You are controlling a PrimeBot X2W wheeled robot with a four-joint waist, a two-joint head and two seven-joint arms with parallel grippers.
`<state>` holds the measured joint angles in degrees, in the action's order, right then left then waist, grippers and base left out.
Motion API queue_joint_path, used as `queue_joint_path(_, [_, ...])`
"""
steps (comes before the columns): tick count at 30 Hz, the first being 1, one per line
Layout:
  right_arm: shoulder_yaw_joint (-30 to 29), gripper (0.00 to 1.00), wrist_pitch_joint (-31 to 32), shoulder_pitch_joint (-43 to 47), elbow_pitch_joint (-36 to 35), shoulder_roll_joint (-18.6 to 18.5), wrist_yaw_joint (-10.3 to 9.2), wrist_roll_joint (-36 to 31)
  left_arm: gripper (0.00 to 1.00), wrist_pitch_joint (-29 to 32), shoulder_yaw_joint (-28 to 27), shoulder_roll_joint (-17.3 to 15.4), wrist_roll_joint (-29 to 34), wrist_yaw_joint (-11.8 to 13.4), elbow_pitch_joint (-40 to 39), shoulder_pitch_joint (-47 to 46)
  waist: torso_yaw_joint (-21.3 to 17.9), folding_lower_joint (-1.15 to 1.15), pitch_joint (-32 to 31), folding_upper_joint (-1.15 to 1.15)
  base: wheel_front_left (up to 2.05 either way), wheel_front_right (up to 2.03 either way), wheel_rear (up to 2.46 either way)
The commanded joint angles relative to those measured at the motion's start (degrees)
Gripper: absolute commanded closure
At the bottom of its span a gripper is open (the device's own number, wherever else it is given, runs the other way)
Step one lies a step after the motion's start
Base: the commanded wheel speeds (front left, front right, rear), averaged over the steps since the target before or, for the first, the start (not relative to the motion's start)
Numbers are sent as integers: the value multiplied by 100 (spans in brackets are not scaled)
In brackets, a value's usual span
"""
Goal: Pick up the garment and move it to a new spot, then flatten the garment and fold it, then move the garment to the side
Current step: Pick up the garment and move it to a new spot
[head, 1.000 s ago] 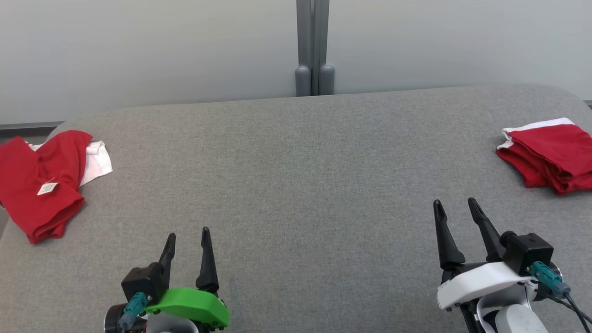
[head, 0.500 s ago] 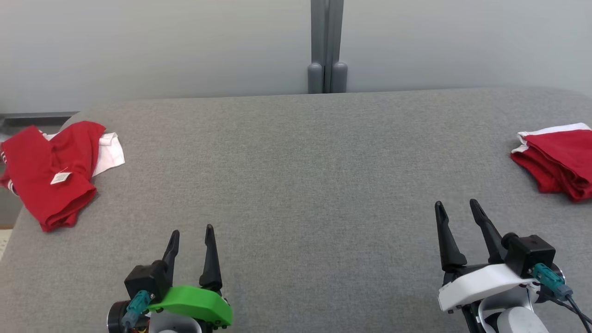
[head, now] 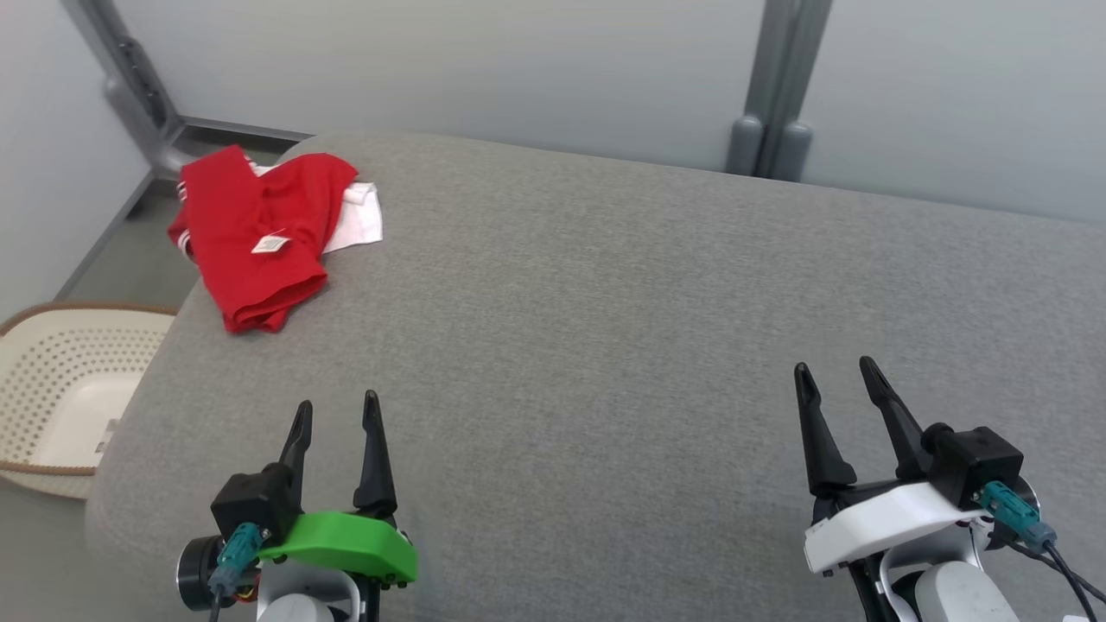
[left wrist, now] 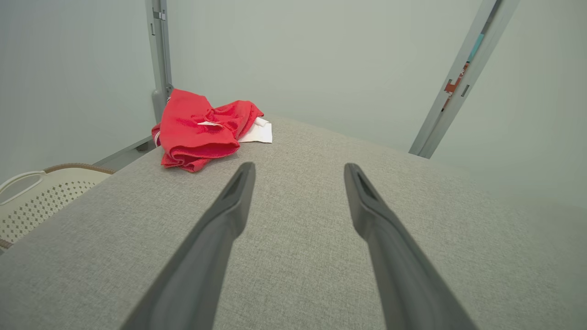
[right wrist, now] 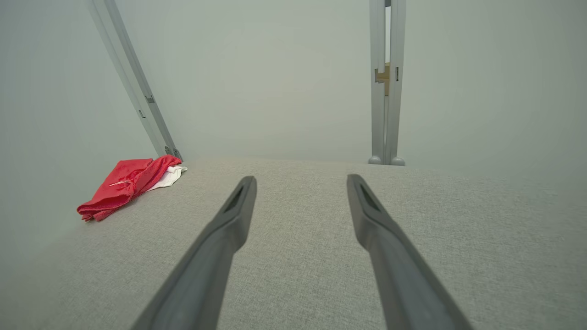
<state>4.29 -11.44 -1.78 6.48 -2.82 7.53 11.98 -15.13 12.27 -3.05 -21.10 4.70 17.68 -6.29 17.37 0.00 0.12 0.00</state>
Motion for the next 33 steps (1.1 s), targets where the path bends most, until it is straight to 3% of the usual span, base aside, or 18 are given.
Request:
queue_joint_path(1, [19,0,-28,-65,18,-15,-9,0,0,-1,-44,-28,29,-3,-24,-45,771,0,73,0,0,0,0])
queue_joint_path(8, [108,0,-59,-133,78,-14,-9,54,0,-1,-175,-30,65,-41,-87,45,1255,0,102,0,0,0,0])
queue_joint_path(23, [103,0,54,-491,-70,-16,-9,-155,0,-1,-365,-35,85,-74,-261,-121,1230,0,397,0,0,0,0])
queue_joint_path(28, [41,0,224,-761,-368,-18,-9,-380,0,3,-563,-374,206,-173,-295,-843,981,0,786,0,0,0,0])
queue_joint_path(33, [-3,0,499,-1034,-772,-20,-9,-696,0,333,-752,-950,247,-319,-213,-2155,600,0,1385,0,0,0,0])
